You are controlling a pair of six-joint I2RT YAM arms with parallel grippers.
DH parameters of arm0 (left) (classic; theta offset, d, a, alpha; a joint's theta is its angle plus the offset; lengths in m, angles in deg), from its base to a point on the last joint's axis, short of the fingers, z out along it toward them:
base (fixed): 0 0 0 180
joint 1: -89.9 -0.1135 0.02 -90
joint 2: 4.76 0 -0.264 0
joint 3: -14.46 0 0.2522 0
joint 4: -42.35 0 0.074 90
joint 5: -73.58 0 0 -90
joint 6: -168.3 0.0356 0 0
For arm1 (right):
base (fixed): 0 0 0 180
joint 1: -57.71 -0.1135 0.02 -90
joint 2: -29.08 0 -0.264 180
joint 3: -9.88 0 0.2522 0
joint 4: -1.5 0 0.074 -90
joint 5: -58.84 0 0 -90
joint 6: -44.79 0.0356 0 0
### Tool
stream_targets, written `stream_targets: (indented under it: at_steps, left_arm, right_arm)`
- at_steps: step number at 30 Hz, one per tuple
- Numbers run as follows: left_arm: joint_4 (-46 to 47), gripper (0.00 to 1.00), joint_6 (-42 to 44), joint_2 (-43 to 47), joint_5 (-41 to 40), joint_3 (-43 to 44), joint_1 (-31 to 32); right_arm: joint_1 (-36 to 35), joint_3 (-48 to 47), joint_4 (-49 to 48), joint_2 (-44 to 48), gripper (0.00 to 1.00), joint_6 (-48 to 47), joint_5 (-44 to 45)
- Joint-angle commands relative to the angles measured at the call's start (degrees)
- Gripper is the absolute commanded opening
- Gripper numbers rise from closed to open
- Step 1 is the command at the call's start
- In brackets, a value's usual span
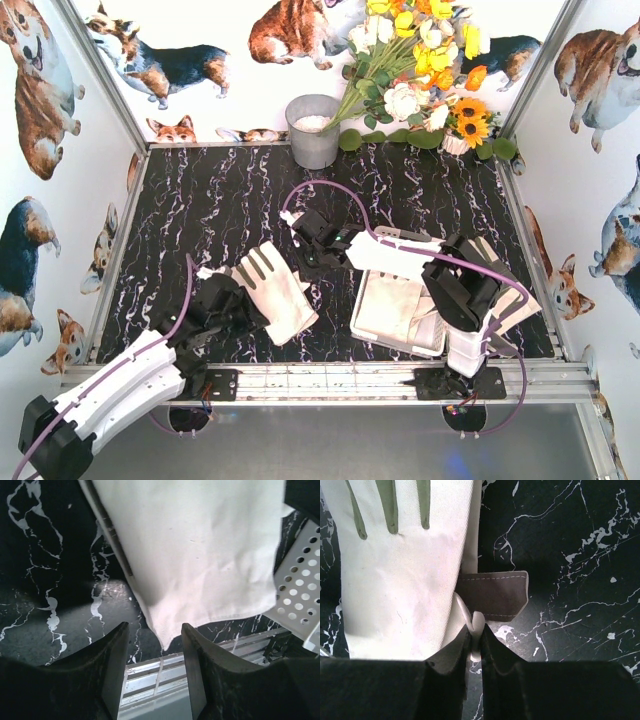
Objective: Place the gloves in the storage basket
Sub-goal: Pair the glove with the glove.
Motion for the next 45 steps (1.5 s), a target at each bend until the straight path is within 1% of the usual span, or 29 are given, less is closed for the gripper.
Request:
stream_targets:
  at_steps: [1,3,5,8,11,16,18,22,26,30,37,45]
  left_arm:
    - [-0.64,0.40,2.48,-1.45,0.90,3.67,-0.47]
    - [2.82,0.38,2.65,-3.13,3.23,3.68,-0.46]
    - [7.26,0.33,2.60,-4.91,5.23,3.47,-0.46]
    - [12.79,0.30,2.48,-7.87,7.41,3.38,-0.39]
    - [17.52,0.26,2.05,-10.03,7.56,2.28,-0.37]
    - [24.07,0.25,3.57,-13.81,6.46,0.46,-0.37]
    - [24.52,0.24,4.58,-16.00,5.08,-0.31,-0.45]
    - [25.84,0.22,5.26,-20.57,5.78,-1.92,-0.41]
    - [26.94,0.22,5.54,-22.13,5.76,-2.68,-0.37]
    - [25.53,0.22,5.57,-21.56,5.18,-2.08,-0.48]
    - [22.24,0.30,5.60,-18.81,4.14,-1.11,-0.42]
    - [20.45,0.32,5.31,-16.49,3.17,-1.44,-0.41]
  right_arm:
    - [0.16,-3.28,-2.92,-0.79,0.11,-1.44,0.73]
    - [0.17,-3.22,-3.31,-0.79,0.11,-1.56,0.36]
    - [0.12,-3.39,-3.62,-0.98,0.12,-1.97,-0.10]
    - [0.08,-3.89,-3.77,-0.99,0.12,-2.44,-0.76]
    - [0.08,-4.41,-4.26,-1.13,0.12,-3.07,-1.72]
    - [0.08,-5.35,-4.50,-2.13,0.12,-4.34,-2.35]
    - [0.08,-5.71,-4.79,-2.35,0.12,-4.79,-2.24]
    - [0.08,-6.26,-5.70,-3.04,0.11,-5.79,-1.38]
    - [0.08,-6.86,-7.01,-4.07,0.11,-7.23,-0.39]
    - [0.08,-7.08,-9.06,-4.56,0.11,-8.62,0.11]
    - [0.08,-7.26,-10.98,-3.93,0.11,-10.91,-2.54]
    - [0.08,-6.55,-14.56,-3.52,0.11,-12.26,-4.95]
